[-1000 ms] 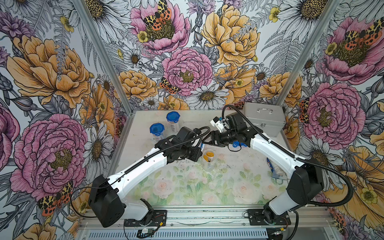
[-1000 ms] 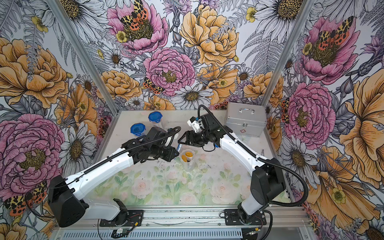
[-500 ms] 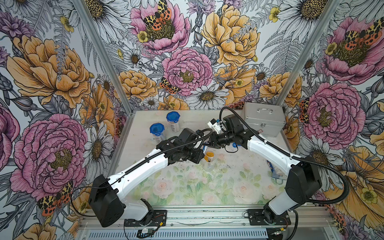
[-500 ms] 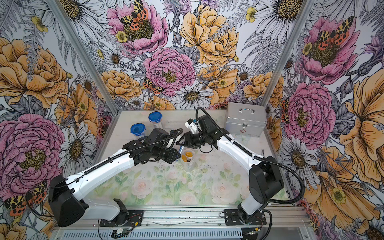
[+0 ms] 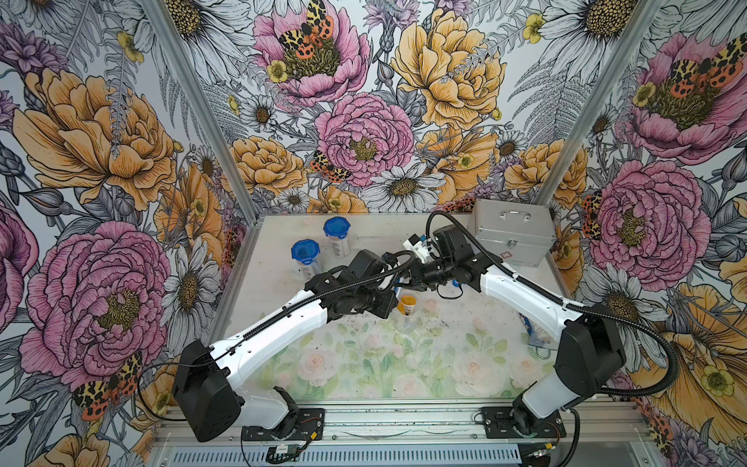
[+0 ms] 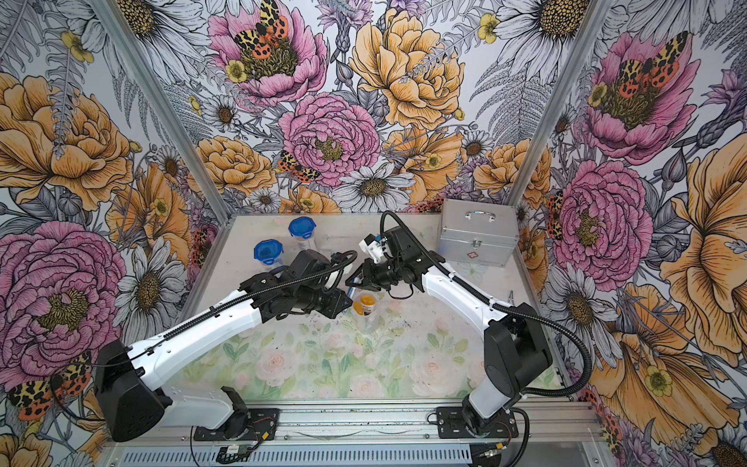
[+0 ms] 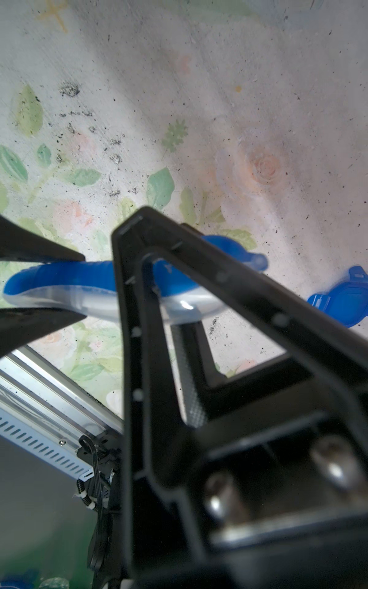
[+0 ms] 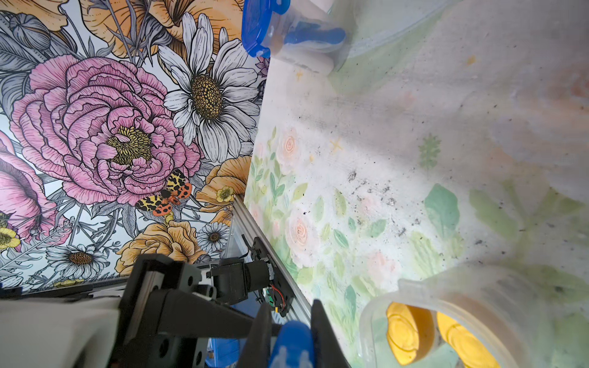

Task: Pack away toiletry kits
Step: Pick up the toiletry item from the center of the board, then place the toiletry item into the container.

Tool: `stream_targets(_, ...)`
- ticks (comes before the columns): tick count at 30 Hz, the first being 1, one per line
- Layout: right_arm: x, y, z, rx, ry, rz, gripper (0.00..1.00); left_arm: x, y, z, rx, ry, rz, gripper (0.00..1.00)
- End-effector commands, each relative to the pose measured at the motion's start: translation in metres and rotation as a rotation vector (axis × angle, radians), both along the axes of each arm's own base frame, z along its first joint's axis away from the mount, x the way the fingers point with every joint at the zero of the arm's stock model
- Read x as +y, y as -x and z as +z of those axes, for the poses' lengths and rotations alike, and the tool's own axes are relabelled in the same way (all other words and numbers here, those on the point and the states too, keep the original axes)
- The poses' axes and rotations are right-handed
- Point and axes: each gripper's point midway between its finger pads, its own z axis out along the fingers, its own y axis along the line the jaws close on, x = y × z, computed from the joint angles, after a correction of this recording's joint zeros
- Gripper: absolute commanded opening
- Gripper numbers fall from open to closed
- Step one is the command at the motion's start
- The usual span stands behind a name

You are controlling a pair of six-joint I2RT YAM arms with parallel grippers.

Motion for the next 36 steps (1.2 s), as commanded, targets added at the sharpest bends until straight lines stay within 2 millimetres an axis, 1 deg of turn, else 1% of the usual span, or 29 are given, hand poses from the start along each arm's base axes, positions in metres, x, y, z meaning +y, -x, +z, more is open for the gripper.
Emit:
stream_targets(1, 0.003, 0.004, 0.003, -0.026, -0.018, 0.030, 0.05, -0.005, -0.011, 0.020, -0.061, 0.047, 0.015, 0.16)
stream_targets(4, -0.005, -0.001, 0.013, -0.092, 0.000, -0.004, 0.03, 0.002, -0.010, 0.019, -0.021, 0.081, 0.029, 0.45)
stream_targets(5, -0.009, -0.003, 0.017, -0.126, 0.012, -0.019, 0.03, 0.006, -0.010, 0.018, 0.000, 0.096, 0.045, 0.52)
stream_targets(8, -0.023, -0.008, 0.019, -0.217, 0.087, -0.053, 0.01, 0.023, -0.007, 0.014, 0.079, 0.161, 0.090, 0.65)
stream_targets(10, -0.032, -0.010, 0.017, -0.273, 0.162, -0.061, 0.00, 0.034, -0.007, 0.014, 0.100, 0.187, 0.119, 0.70)
stream_targets(14, -0.046, -0.010, 0.024, -0.402, 0.260, -0.082, 0.00, 0.055, -0.012, 0.014, 0.127, 0.228, 0.196, 0.72)
stream_targets(16, -0.051, -0.010, 0.025, -0.441, 0.295, -0.086, 0.00, 0.060, -0.015, 0.014, 0.128, 0.234, 0.221, 0.72)
stream_targets(18, -0.051, -0.009, 0.025, -0.478, 0.326, -0.079, 0.00, 0.063, -0.019, 0.015, 0.129, 0.235, 0.236, 0.73)
stream_targets(26, -0.037, -0.007, 0.008, -0.578, 0.443, -0.024, 0.00, 0.062, -0.027, 0.015, 0.128, 0.230, 0.236, 0.74)
stream_targets(30, -0.030, -0.008, 0.001, -0.603, 0.452, -0.015, 0.00, 0.063, -0.032, 0.018, 0.123, 0.234, 0.239, 0.74)
stream_targets(36, -0.023, -0.007, -0.017, -0.627, 0.471, -0.010, 0.00, 0.065, -0.036, 0.023, 0.114, 0.246, 0.244, 0.75)
